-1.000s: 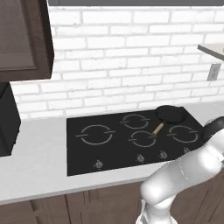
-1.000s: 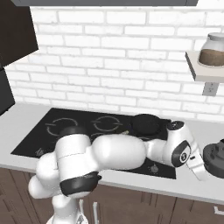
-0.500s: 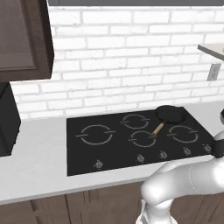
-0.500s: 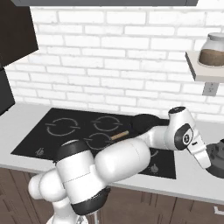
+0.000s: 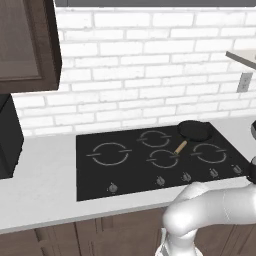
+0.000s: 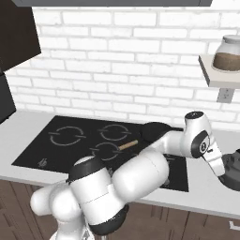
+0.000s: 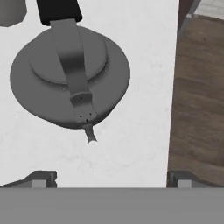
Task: Pick the kettle from the counter and place it on a stove burner. Then turn the burner on.
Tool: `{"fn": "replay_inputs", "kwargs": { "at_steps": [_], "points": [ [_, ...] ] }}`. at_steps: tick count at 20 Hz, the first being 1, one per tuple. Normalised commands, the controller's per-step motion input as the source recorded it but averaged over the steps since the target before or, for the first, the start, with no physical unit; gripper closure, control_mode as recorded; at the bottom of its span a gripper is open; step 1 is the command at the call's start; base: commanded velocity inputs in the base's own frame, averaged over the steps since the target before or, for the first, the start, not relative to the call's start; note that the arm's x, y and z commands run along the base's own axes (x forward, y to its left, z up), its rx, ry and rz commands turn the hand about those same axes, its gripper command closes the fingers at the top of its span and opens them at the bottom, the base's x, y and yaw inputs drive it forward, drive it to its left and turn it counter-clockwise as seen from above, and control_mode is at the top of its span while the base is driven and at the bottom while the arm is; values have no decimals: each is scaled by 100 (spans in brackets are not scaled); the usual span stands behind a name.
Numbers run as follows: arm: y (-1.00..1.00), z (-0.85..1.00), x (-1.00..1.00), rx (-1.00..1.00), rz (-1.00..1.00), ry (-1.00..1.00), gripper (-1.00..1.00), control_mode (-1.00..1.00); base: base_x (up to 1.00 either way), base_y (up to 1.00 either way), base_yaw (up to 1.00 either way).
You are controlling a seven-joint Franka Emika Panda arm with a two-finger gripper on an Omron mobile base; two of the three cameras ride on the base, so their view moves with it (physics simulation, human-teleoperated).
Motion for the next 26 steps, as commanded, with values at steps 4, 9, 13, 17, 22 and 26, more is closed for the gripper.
{"fn": "replay_inputs", "kwargs": {
  "at_steps": [4,9,13,17,22,26],
  "points": [
    [-14,0,18,9,4,-11,-100,-100,0,0,0],
    [-35,-5,3,3,0,-1,-100,-100,0,0,0],
    [-31,-4,18,0,0,0,-100,-100,0,0,0],
    [-13,-3,38,0,0,0,-100,-100,0,0,0],
    [-19,-12,28,0,0,0,-100,-100,0,0,0],
    [-35,-20,5,0,0,0,-100,-100,0,0,0]
  ]
}}
